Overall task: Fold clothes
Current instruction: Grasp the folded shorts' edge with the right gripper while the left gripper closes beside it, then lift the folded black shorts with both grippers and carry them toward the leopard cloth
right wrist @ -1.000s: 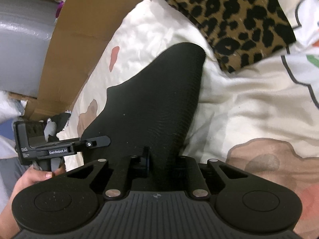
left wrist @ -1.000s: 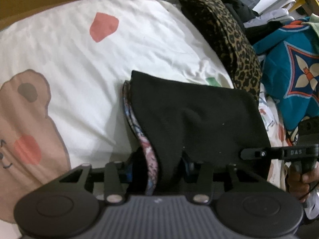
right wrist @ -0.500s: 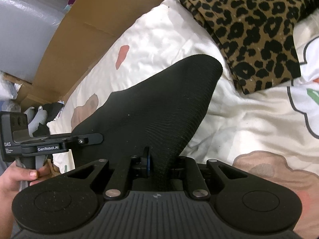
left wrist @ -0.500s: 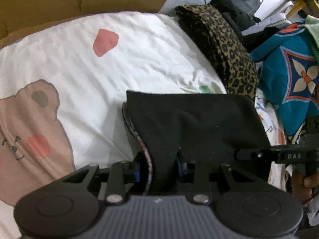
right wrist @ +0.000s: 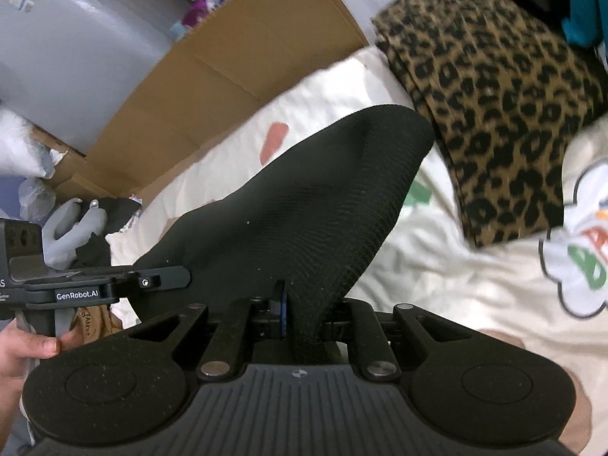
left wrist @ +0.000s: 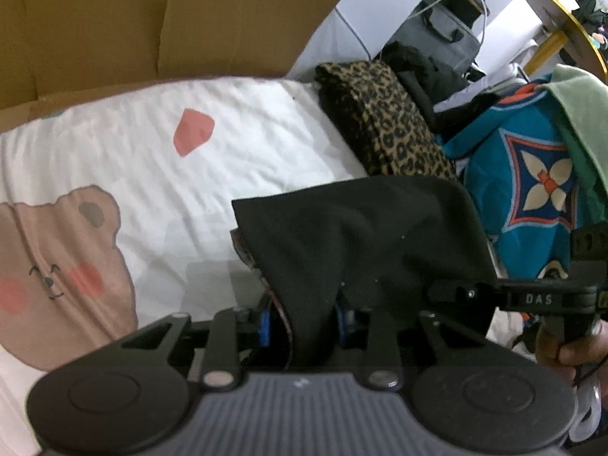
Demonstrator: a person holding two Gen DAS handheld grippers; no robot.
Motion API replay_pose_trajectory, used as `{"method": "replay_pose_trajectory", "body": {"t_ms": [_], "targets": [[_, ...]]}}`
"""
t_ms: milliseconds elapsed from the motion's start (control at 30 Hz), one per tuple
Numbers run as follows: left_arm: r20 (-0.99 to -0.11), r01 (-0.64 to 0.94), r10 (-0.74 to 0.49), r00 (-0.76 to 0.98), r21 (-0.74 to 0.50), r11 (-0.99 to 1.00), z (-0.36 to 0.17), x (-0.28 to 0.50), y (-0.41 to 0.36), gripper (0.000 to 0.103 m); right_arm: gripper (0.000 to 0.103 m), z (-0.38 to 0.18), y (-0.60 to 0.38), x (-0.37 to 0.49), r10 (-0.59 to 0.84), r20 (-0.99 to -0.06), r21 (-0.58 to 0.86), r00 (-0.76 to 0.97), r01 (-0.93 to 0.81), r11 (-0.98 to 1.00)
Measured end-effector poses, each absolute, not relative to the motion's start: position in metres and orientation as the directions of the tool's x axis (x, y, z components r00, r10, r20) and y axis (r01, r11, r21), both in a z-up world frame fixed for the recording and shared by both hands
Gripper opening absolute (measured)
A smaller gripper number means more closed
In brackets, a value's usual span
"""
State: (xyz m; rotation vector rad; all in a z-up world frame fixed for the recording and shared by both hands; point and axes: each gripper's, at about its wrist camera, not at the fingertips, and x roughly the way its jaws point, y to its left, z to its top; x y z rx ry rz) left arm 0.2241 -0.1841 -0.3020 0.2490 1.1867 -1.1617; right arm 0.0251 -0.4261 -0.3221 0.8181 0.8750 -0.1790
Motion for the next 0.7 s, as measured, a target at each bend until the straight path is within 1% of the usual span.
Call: {"method": "replay_pose_trajectory", "body": {"t_ms": [233,400,700], "targets": [[-0.846,0.792,-0.53,-0.059,-0.363,0.491,-0.284,0.209,-0.182,0.031,0.011,-0.296,-0.424,0.023,0.172,-0.73,0.563,0.662,0.439,0.701],[-0.89,0.802,-0.452,-0.06,-0.312,0.509,-0.275,0.194,-0.188,0.031,0.011,-0.284,-0.427,0.022,0.201,-0.741,0.563,0.64,0.43,0.706],[-0.913,0.781,-0.403,-0.055,-0.291,0.553,-0.247,0.172,-0.195,0.03,0.011,-0.248,-0.43,0.007,0.203,-0.739,0.55,0.642,0.403,0.732]]}}
